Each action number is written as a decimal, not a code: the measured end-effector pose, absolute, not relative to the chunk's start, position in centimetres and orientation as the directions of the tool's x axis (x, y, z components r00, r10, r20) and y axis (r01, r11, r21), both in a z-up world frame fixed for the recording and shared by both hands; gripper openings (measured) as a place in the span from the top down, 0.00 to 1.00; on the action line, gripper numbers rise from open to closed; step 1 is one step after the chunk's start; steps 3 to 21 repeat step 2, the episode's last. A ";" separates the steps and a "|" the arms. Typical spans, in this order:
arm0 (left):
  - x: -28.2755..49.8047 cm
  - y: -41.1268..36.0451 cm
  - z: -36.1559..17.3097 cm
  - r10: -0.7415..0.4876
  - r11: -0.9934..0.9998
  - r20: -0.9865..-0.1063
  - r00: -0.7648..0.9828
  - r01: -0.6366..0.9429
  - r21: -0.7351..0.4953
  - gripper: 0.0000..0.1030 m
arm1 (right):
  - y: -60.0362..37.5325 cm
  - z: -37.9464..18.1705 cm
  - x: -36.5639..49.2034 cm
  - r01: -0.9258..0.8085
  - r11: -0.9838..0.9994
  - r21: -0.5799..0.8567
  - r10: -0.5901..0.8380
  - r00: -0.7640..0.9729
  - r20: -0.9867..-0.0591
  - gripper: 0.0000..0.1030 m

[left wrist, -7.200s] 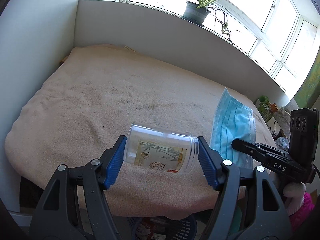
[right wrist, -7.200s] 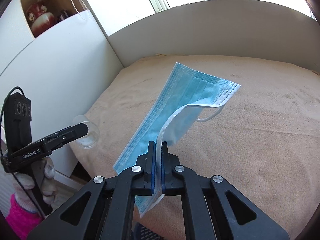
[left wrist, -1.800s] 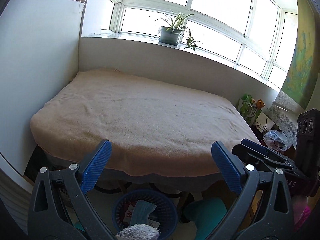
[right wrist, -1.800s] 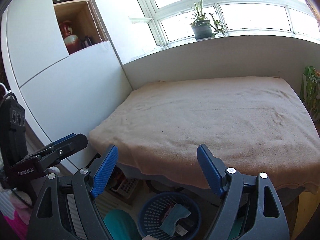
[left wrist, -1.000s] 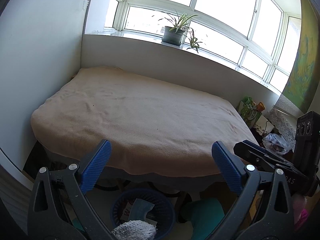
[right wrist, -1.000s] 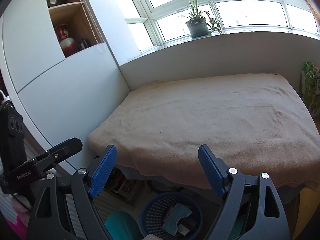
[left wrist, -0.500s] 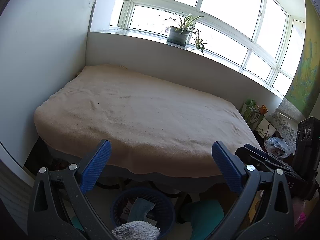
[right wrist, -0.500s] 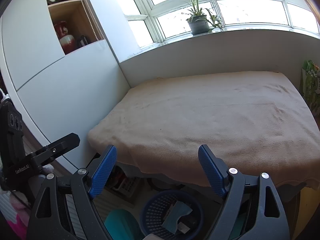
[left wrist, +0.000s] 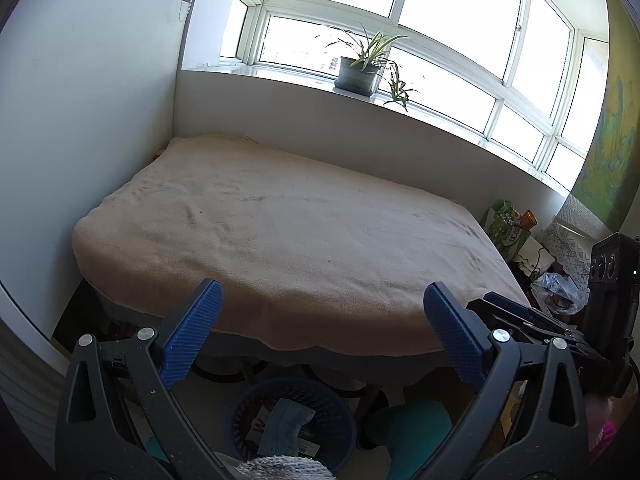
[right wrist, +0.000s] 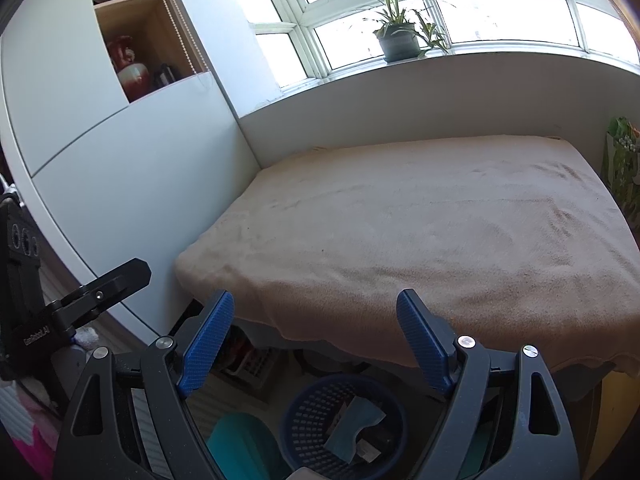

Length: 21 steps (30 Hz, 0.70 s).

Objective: Collect trash

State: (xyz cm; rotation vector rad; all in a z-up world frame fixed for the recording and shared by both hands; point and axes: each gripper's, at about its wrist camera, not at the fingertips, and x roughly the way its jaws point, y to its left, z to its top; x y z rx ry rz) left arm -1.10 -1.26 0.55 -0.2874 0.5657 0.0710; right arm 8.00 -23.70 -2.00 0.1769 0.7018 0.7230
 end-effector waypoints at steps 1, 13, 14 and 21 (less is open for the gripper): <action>-1.1 -1.3 0.5 -0.008 0.959 -0.539 0.842 -0.146 -0.244 0.01 | -23.7 -2.1 8.1 -0.546 0.747 0.380 0.659 0.534 -0.529 0.19; -1.0 -1.3 0.5 -0.001 0.960 -0.542 0.840 -0.151 -0.236 0.01 | -23.7 -2.1 8.1 -0.544 0.748 0.380 0.658 0.534 -0.530 0.19; -1.0 -1.3 0.5 -0.001 0.960 -0.542 0.840 -0.151 -0.236 0.01 | -23.7 -2.1 8.1 -0.544 0.748 0.380 0.658 0.534 -0.530 0.19; -1.0 -1.3 0.5 -0.001 0.960 -0.542 0.840 -0.151 -0.236 0.01 | -23.7 -2.1 8.1 -0.544 0.748 0.380 0.658 0.534 -0.530 0.19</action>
